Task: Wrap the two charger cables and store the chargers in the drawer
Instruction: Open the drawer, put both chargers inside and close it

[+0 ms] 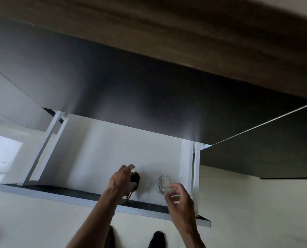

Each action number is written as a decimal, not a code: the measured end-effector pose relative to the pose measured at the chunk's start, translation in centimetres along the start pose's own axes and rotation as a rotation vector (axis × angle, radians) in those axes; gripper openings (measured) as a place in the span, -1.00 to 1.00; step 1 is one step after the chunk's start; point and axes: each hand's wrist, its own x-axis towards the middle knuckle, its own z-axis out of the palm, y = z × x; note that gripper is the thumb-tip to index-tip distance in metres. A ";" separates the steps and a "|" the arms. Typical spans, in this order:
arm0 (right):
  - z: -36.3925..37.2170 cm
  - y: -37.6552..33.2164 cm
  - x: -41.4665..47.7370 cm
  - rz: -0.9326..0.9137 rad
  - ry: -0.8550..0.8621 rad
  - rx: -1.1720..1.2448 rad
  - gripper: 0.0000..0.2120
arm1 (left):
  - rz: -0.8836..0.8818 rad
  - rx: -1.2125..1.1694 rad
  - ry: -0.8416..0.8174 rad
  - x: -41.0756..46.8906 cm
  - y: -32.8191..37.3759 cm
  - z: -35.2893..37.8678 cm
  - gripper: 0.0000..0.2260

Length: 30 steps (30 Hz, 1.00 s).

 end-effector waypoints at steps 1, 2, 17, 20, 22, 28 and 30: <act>-0.2 -0.4 -0.7 0.000 0.008 0.023 -0.95 | -0.015 -0.048 0.029 -0.8 -0.3 -0.7 -0.46; -0.5 -0.7 -1.4 -0.005 0.008 0.033 -0.94 | -0.027 -0.112 0.072 -1.7 -0.6 -1.4 -0.53; -1.8 -0.5 -5.6 0.586 -0.285 0.409 -0.15 | -0.779 -1.191 0.199 -12.5 -2.5 -3.4 -0.52; -2.1 -1.4 -5.6 0.665 -0.236 0.616 -0.12 | -0.747 -1.565 0.314 -11.9 -1.3 -3.9 -0.68; -2.2 -1.7 -5.2 0.705 -0.188 0.745 -0.07 | -0.743 -1.685 0.386 -11.1 -0.5 -4.0 -0.67; -2.2 -4.2 -2.1 0.699 -0.086 1.160 -0.11 | -0.619 -1.798 0.443 -7.7 1.2 -5.9 -0.65; -2.6 -5.4 -0.3 0.679 -0.094 1.450 -0.07 | -0.588 -1.843 0.442 -6.0 1.5 -6.7 -0.53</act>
